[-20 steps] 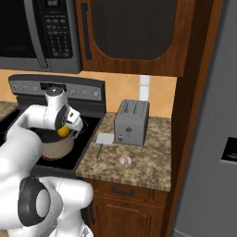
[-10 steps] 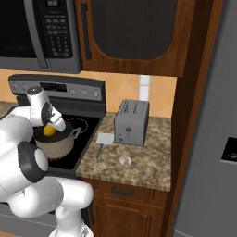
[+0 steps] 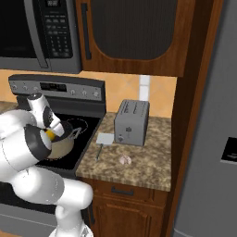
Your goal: Put the garlic and lemon in the pot. Retrieve the spatula and lightly stir the vegetables in the pot.
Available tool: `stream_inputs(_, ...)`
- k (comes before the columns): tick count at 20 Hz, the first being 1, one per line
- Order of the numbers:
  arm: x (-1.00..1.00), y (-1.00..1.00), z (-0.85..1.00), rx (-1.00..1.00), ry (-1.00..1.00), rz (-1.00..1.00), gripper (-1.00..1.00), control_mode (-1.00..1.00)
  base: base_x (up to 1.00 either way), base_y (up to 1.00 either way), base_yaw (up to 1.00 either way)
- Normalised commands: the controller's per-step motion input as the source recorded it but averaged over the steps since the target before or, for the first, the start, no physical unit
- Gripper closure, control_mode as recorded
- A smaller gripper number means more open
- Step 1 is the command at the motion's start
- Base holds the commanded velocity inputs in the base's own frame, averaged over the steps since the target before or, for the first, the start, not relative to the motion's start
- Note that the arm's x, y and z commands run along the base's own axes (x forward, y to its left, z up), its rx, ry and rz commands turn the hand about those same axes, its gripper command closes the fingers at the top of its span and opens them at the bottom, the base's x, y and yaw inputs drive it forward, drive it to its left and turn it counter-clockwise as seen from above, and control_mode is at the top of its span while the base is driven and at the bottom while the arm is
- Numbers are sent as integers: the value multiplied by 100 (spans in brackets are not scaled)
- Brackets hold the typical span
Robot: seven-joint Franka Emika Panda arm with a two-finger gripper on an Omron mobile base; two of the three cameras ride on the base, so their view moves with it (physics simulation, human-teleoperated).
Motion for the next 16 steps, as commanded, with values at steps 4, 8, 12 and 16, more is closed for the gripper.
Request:
stream_inputs(4, 11, 0, -41, 0, 6, -2, 100, -100, 0, 0, 0)
stream_inputs(8, 3, 0, -20, 0, 9, -2, 100, -100, 0, 0, 0)
stream_inputs(12, 0, 0, -5, 0, 5, -2, -100, -100, 0, 0, 0)
stream_inputs(16, -3, -8, 0, 0, 0, -1, -100, -100, 0, 0, 0)
